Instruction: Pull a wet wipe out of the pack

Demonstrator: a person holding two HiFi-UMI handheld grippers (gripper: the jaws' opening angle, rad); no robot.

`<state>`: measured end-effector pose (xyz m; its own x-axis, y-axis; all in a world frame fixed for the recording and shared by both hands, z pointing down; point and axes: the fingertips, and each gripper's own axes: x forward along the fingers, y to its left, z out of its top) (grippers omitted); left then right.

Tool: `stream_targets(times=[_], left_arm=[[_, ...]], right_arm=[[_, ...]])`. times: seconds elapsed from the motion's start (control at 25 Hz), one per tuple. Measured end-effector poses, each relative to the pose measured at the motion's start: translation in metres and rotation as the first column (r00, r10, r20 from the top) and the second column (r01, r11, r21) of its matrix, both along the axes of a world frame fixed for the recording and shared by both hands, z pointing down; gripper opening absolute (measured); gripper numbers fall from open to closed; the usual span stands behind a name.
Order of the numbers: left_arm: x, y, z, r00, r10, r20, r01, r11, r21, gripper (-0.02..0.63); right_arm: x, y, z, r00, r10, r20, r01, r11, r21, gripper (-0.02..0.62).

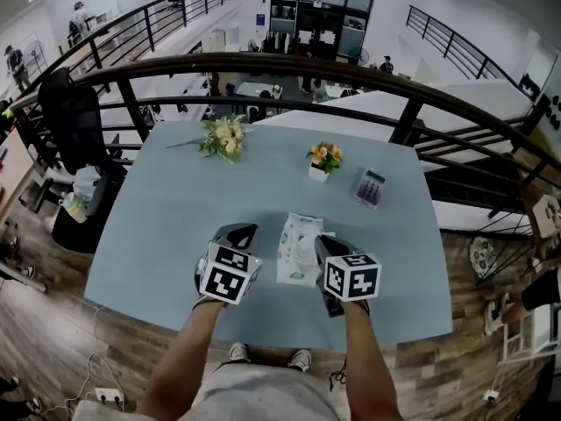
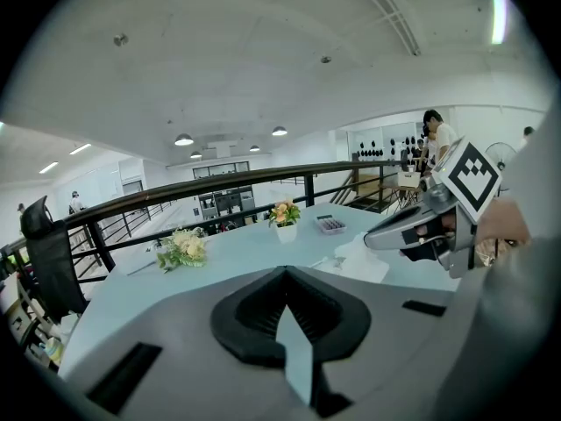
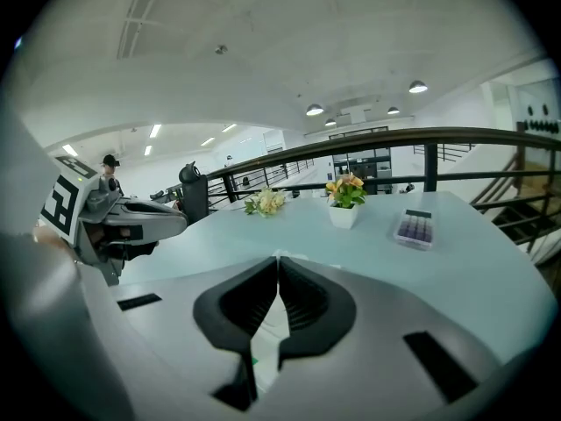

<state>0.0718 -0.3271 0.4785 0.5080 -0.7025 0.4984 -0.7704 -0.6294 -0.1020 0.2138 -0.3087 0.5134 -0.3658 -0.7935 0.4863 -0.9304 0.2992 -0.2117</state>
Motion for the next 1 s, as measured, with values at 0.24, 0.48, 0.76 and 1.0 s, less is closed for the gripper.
stream_targets(times=[0.24,0.48,0.76,1.0], left_arm=[[0.003,-0.004,-0.004,1.0,0.01,-0.004,-0.01,1.0,0.006,-0.005],[0.005,-0.009,-0.009,1.0,0.014,-0.001,-0.014,1.0,0.019,-0.005],[0.006,-0.013,-0.022,1.0,0.012,-0.002,-0.012,0.999,0.038,-0.005],[0.007,-0.016,-0.03,1.0,0.01,-0.008,-0.009,0.998,0.055,-0.005]], right_arm=[[0.003,-0.004,-0.01,1.0,0.008,-0.003,-0.008,1.0,0.022,0.012],[0.005,-0.007,-0.021,1.0,0.012,-0.006,-0.012,0.999,0.044,0.012],[0.01,-0.011,-0.04,1.0,0.02,-0.006,-0.02,0.996,0.089,0.012],[0.016,-0.016,-0.062,1.0,0.029,-0.011,-0.027,0.99,0.139,0.012]])
